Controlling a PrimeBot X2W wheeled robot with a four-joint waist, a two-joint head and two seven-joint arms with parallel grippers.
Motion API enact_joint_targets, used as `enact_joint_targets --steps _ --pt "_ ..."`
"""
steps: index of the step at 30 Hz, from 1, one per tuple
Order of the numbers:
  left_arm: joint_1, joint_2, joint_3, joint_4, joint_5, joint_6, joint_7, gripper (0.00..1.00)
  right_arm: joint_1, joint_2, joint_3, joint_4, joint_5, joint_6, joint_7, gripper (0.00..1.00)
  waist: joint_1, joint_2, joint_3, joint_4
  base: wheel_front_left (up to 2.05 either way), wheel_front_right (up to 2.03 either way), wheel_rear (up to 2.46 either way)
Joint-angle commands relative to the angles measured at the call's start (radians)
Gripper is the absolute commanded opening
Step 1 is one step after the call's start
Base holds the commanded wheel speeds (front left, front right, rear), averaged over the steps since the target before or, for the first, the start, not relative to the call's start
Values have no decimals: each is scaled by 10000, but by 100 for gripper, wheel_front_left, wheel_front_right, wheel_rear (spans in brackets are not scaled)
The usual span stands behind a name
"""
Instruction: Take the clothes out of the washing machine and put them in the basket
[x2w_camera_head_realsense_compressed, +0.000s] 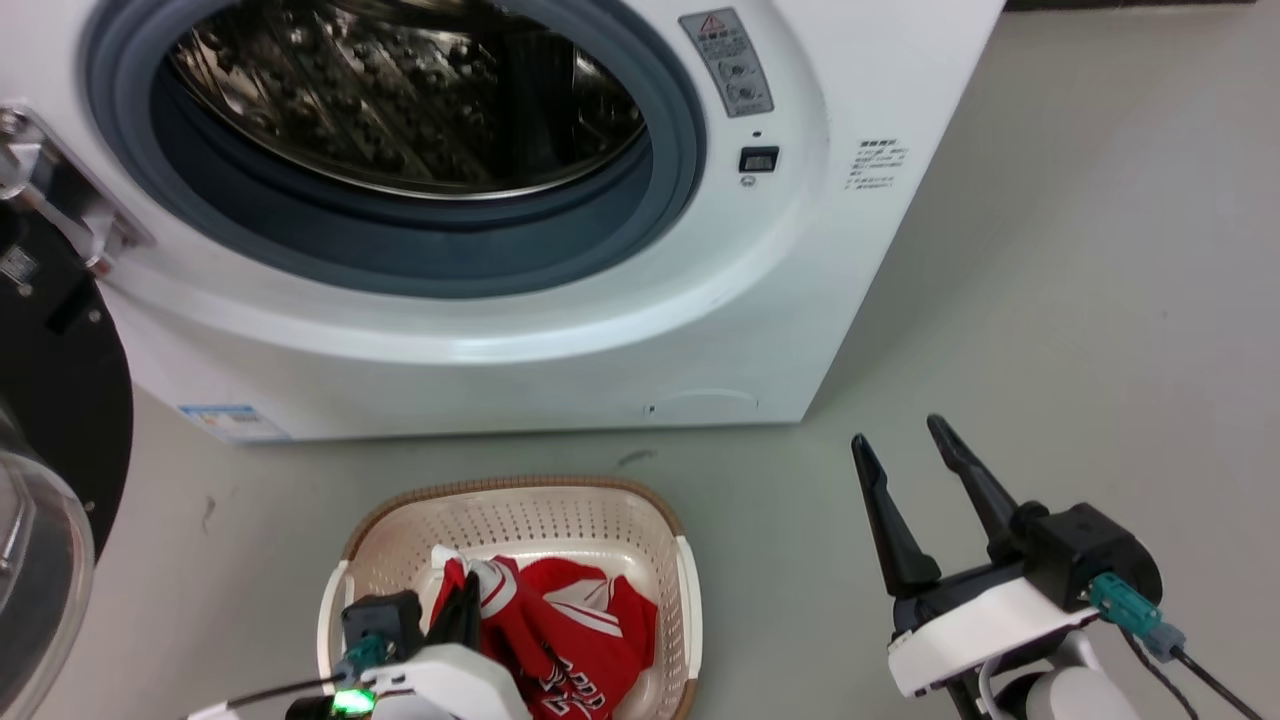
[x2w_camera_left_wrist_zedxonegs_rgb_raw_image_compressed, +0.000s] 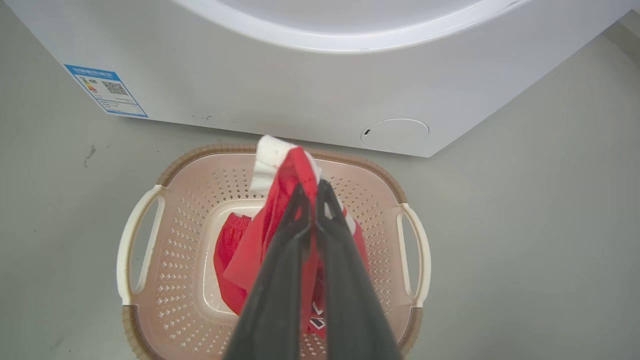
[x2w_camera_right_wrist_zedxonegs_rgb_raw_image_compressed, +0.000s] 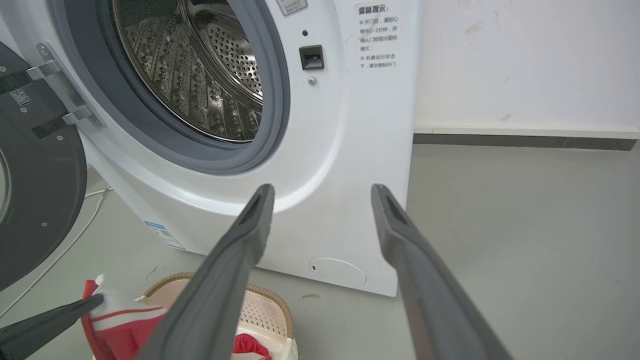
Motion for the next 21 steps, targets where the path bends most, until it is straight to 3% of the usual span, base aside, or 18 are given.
enact_joint_targets --steps 1,8,21 --pt "-573 -64 -82 708 -6 -71 -193 0 -247 2 -37 -102 -61 -5 22 100 0 0 676 136 0 0 0" --pt "-2731 -187 -383 3485 -68 -323 -603 0 -834 -56 -85 -325 -147 -5 -49 100 0 0 2173 74 0 0 0" --pt "-5865 -29 -5 6837 -602 -1 -763 0 -2115 -195 195 -71 286 -5 -530 100 0 0 4826 -942 0 0 0"
